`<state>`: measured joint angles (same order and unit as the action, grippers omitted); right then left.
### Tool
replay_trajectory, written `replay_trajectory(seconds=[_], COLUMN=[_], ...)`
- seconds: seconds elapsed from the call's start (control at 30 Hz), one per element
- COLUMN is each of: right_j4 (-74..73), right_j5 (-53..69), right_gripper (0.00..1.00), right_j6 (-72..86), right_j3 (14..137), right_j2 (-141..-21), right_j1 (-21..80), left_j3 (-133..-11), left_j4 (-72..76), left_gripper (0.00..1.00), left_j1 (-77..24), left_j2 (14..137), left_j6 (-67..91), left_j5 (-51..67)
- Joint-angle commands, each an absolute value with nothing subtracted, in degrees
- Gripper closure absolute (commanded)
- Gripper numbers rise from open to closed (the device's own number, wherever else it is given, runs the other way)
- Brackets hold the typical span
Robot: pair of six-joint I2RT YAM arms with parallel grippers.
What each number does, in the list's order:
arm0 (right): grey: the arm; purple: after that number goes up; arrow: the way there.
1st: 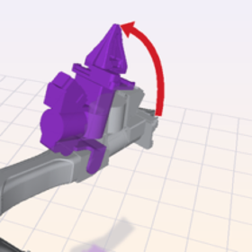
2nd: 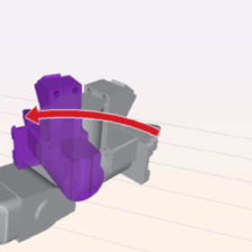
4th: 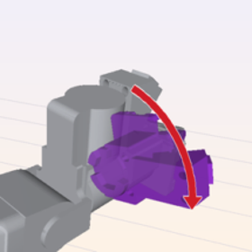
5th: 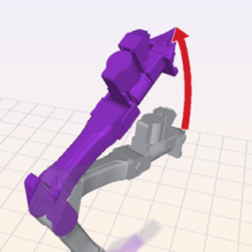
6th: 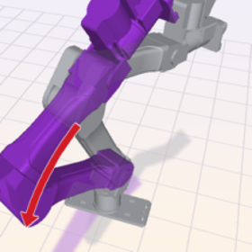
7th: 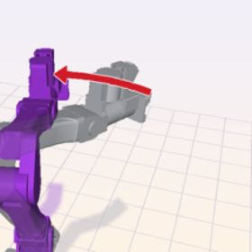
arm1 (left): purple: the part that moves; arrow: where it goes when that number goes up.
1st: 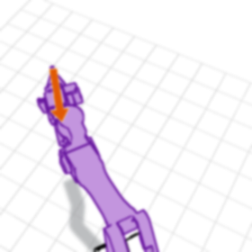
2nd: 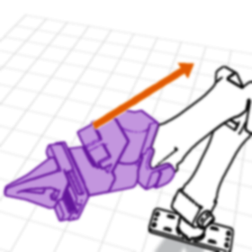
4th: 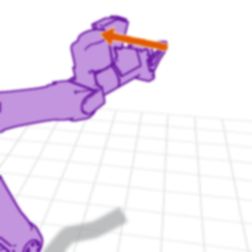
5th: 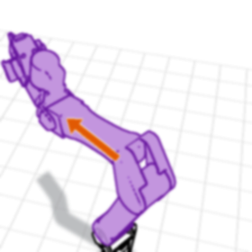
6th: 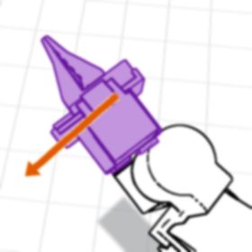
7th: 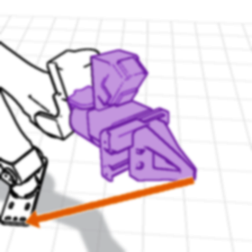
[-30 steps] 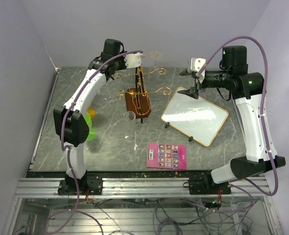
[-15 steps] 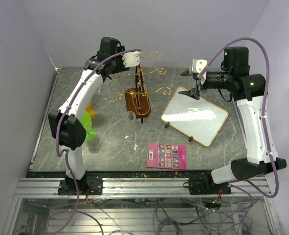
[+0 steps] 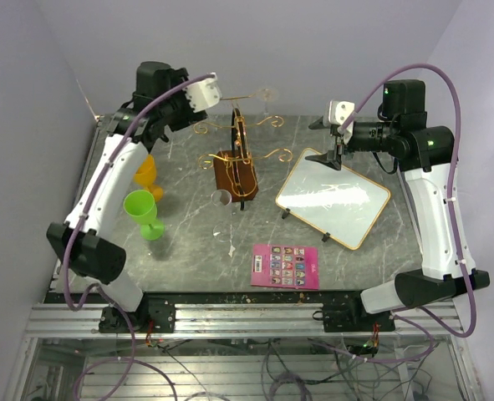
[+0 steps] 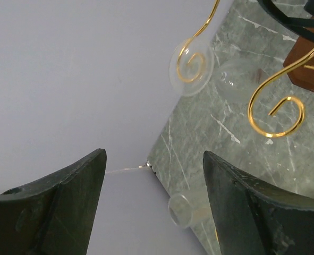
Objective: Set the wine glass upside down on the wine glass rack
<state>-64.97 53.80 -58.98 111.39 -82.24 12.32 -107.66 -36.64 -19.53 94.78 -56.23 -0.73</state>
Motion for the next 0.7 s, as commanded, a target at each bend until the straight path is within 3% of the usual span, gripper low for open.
replay_trajectory(seconds=[0.0,0.23,0.37,0.67], right_j4=[-65.6,-57.9,-55.6,-54.1], right_j5=[54.4,45.2,40.1,35.6], right_gripper=[0.32,0.29,0.27,0.19], right_j6=[-59.1,-45.1,-40.3,-36.7], right_j3=[112.2,113.5,111.9,109.2], right_j2=[-82.8,-83.1,-82.4,-81.6], right_j1=[11.8,11.9,11.8,11.2], left_j3=[-104.1,-98.9,-96.0,-93.8], left_j4=[-32.5,-33.2,-32.2,-31.9], left_gripper=[0.16,0.1,0.01,0.0], left_j1=[-16.2,-12.4,-8.6,6.8], left_j2=[88.5,82.5,80.3,83.4], left_j6=[-46.7,-30.9,-22.2,-4.1], left_j5=[2.8,0.7,-0.5,5.7])
